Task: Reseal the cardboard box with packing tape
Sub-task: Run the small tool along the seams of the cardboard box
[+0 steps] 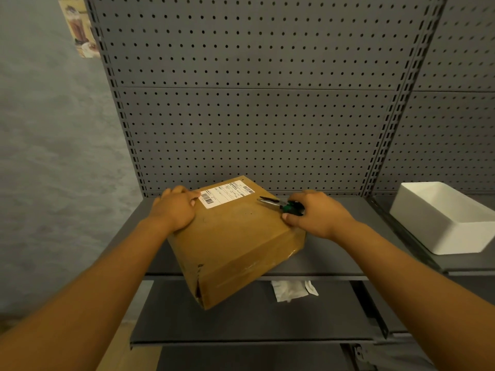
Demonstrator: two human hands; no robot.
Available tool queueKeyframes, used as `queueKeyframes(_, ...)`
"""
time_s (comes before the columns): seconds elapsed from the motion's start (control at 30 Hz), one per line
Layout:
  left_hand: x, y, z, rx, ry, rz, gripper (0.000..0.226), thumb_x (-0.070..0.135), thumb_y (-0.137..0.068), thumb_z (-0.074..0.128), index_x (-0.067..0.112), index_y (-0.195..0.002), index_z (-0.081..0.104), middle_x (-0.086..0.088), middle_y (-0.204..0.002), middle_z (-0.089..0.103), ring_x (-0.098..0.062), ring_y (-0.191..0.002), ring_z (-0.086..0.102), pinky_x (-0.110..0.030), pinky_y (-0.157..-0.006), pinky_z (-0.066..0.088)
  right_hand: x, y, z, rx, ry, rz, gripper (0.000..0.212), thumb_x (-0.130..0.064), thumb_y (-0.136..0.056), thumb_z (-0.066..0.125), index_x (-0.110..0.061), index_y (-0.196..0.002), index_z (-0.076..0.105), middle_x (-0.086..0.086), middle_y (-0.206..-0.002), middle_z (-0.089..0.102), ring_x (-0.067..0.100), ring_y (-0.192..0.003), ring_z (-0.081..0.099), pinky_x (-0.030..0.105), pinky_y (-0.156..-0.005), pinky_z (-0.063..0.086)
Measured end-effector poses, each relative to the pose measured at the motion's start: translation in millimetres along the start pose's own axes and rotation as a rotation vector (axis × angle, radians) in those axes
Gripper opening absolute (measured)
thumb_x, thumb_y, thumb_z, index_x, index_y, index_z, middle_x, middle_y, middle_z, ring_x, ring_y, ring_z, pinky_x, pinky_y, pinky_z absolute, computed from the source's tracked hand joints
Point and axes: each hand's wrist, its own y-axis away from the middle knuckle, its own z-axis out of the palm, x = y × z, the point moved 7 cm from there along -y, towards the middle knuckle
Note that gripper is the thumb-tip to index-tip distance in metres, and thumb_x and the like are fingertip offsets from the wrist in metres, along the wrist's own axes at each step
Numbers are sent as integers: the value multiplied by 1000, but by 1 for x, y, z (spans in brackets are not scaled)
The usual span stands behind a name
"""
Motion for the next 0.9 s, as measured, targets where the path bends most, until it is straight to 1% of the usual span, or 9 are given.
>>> queueKeyframes(0.1,-3,-1,-1,16,107,5,38,25,-101,38,29,-138,46,-5,-140,42,-29,-129,38,-45,-107,36,-5,-3,1,-50,-1,-52,49,-49,-88,56,-27,-132,52,3,-121,55,22,-108,53,37,-87,48)
queueKeyframes(0.2,-5,-4,-5,3,203,9,33,21,-100,42,27,-129,57,-7,-138,47,-28,-124,44,-40,-103,42,-5,-6,5,-96,-7,-64,53,-51,-89,54,-29,-136,48,4,-122,54,22,-112,51,40,-92,47)
queueKeyframes(0.27,-2,-4,-10,1,229,29,28,24,-99,45,25,-122,62,-6,-135,50,-27,-120,48,-35,-97,44,-6,-7,8,-118,11,-62,53,-52,-90,52,-30,-138,45,4,-123,52,24,-115,50,42,-95,46)
queueKeyframes(0.33,8,-2,-11,-29,239,71,26,32,-98,48,27,-118,63,-4,-132,52,-25,-117,50,-32,-92,44,-6,-7,7,-124,18,-57,51,-52,-92,49,-31,-138,45,4,-124,51,24,-116,49,43,-96,45)
queueKeyframes(0.43,27,4,-9,-101,244,136,39,52,-92,49,31,-123,59,-3,-133,48,-23,-121,45,-36,-98,41,-7,-8,6,-131,4,-57,51,-52,-92,48,-30,-138,46,4,-125,50,24,-116,49,43,-96,45)
queueKeyframes(0.53,44,9,-5,-163,229,182,56,63,-86,51,33,-133,52,-1,-143,40,-21,-129,40,-37,-104,37,-8,-8,6,-137,-3,-64,52,-53,-91,50,-28,-137,48,4,-125,51,23,-114,50,40,-95,46)
queueKeyframes(0.6,53,12,-4,-199,209,219,60,64,-83,54,34,-135,48,2,-150,35,-20,-135,35,-38,-108,34,-8,-8,3,-125,-7,-67,51,-52,-89,53,-27,-133,51,3,-122,53,21,-110,51,38,-92,47)
queueKeyframes(0.7,62,15,-5,-210,192,265,61,59,-84,58,32,-138,44,4,-151,34,-18,-137,32,-36,-110,31,-8,-7,-1,-109,-33,-74,44,-49,-88,56,-25,-126,56,3,-117,56,19,-103,53,37,-88,49)
queueKeyframes(0.9,67,15,-1,-196,174,314,57,58,-86,56,36,-137,45,5,-151,34,-17,-139,30,-40,-113,30,-6,-4,-1,-118,-45,-112,45,-51,-85,60,-30,-125,55,-2,-117,55,17,-107,53,38,-90,49)
